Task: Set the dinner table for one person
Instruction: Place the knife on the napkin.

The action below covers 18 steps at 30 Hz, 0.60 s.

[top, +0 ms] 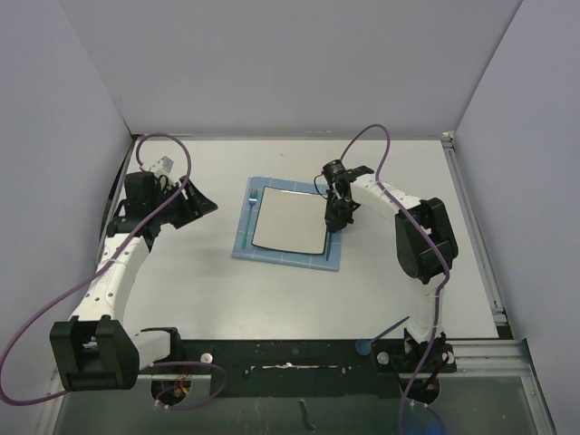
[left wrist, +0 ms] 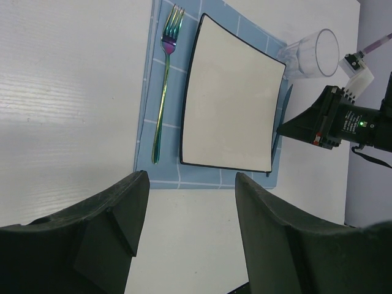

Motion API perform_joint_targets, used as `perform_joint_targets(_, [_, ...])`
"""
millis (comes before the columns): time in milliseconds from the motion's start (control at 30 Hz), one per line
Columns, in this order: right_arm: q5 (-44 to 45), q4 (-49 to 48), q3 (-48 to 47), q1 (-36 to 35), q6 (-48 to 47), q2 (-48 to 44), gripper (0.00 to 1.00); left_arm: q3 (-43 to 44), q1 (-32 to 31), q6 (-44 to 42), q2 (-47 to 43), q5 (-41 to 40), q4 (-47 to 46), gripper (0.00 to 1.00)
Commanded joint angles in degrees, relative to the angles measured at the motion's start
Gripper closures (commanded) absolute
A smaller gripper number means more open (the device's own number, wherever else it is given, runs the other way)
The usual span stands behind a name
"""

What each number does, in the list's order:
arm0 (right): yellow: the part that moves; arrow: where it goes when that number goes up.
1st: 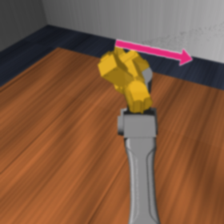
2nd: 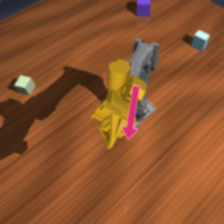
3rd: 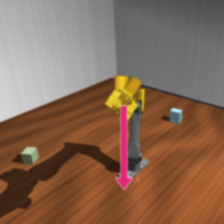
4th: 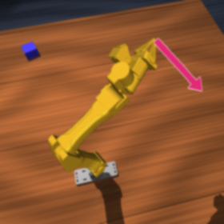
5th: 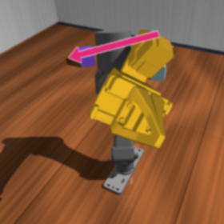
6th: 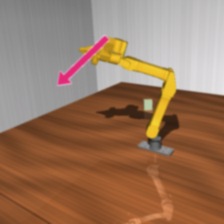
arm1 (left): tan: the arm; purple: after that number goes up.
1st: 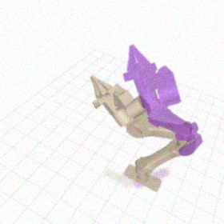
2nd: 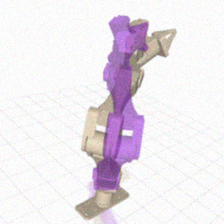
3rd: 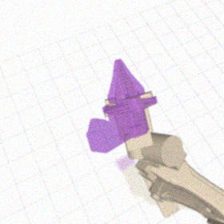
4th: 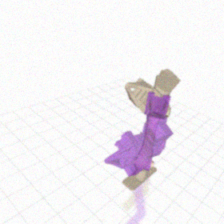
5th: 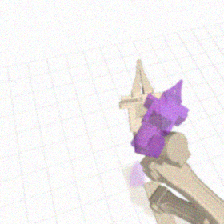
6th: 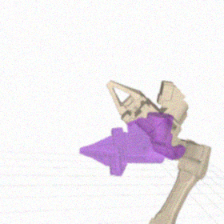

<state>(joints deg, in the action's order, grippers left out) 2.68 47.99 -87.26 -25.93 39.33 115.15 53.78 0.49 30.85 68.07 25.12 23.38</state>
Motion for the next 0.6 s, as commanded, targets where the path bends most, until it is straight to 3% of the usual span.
perform_joint_targets(0, [0.0, -1.4, -1.3, -0.2, 0.0, 0.0, 1.0, 0.7, 0.5, -0.7, -1.2, 0.7, -2.1, 0.44])
perform_joint_targets(167, [0.5, -2.4, -1.2, -0.3, -0.7, -0.7, 0.67, 0.9, 0.5, -0.7, -1.1, 0.8, -2.2, 0.44])
perform_joint_targets(567, [1.5, -0.7, -2.7, -0.2, -1.3, -3.5, 0.66, 0.1, 0.5, -0.1, -1.6, 1.1, -2.2, 0.44])
